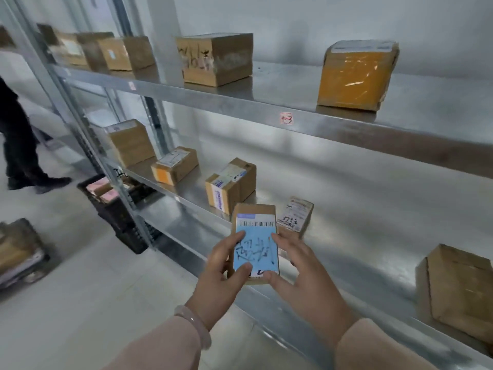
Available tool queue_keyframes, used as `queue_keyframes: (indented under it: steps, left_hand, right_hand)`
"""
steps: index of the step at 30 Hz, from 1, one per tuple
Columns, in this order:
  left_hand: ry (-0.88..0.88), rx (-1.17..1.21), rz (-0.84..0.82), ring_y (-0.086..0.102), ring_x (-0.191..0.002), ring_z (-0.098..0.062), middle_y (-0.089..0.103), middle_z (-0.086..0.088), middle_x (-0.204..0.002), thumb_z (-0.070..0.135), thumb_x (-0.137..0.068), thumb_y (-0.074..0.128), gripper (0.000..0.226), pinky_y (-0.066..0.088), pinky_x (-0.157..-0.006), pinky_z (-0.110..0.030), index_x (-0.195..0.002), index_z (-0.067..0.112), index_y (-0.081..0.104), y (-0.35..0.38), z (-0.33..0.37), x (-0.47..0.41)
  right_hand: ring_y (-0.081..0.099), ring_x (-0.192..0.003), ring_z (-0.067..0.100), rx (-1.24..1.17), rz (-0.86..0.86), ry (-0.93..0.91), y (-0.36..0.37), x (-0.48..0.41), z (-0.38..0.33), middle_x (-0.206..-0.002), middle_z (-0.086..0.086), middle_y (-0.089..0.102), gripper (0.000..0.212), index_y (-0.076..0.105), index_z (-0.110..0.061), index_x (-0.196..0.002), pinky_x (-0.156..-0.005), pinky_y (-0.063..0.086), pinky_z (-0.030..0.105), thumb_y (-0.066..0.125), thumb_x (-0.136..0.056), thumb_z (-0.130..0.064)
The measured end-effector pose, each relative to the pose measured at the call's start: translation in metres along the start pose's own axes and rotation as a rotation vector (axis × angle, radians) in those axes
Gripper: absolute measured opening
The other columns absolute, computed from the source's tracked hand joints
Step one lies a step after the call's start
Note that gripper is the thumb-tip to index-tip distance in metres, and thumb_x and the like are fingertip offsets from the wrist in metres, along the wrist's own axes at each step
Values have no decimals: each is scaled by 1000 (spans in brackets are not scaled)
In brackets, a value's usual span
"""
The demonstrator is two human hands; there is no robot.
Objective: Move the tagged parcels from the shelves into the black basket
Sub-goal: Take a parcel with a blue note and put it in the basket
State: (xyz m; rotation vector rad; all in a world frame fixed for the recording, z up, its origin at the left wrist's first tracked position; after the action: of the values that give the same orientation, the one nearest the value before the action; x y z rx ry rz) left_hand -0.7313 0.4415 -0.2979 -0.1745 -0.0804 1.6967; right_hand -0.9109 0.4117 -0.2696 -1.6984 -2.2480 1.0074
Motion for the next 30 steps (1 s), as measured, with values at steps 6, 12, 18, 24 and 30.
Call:
queue_keyframes:
  steps: [6, 12, 18, 24, 30]
  left_hand:
    - [150, -85, 304, 51, -128, -19, 45, 13, -137, 13, -86, 69, 63, 49, -102, -31, -119, 63, 51, -135, 20, 4]
    - [214, -88, 409, 51, -128, -21, 44, 11, -139, 20, -83, 66, 60, 49, -102, -46, -119, 65, 50, -278, 31, -2]
    - [148, -129, 465, 50, -127, -17, 42, 20, -135, 6, -91, 63, 63, 50, -95, -20, -123, 58, 46, -423, 7, 9]
    - [-17, -93, 453, 60, -113, -20, 55, 4, -132, 29, -84, 64, 62, 55, -90, -36, -125, 69, 41, -510, -39, 5]
    - [-107, 1, 440, 66, -106, -13, 59, 1, -130, 8, -95, 58, 66, 57, -82, -32, -126, 64, 41, -572, -83, -41]
  right_hand:
    - [21, -135, -10, 125, -75, -245, 62, -47, -96, -143, -39, 21, 67, 33, -52, -138, -108, 21, 13, 47, -75, -68]
    - [23, -136, -3, 163, -95, -382, 168, -117, -195, -144, -27, 25, 73, 26, -42, -145, -110, 23, 20, 62, -82, -50]
    - [15, -142, 1, 118, -196, -435, 295, -160, -267, -154, -20, 18, 73, 15, -58, -140, -115, 23, 27, 57, -81, -60]
    - [6, -140, -7, 150, -315, -441, 388, -197, -289, -155, -25, 9, 76, 8, -58, -141, -116, 19, 25, 58, -84, -56]
    - [12, -141, -3, 141, -353, -401, 461, -261, -290, -154, -18, 19, 75, 15, -56, -142, -113, 16, 20, 45, -75, -68]
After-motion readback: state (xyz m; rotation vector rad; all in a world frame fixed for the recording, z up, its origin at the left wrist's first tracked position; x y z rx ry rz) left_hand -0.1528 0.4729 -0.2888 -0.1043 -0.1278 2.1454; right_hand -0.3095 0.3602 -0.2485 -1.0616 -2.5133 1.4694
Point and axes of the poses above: each hand's wrist, its own x-axis away from the middle knuckle, its own y-axis out of the palm, z = x × y, the point moved 4 cm from there along -x, towards the middle knuckle
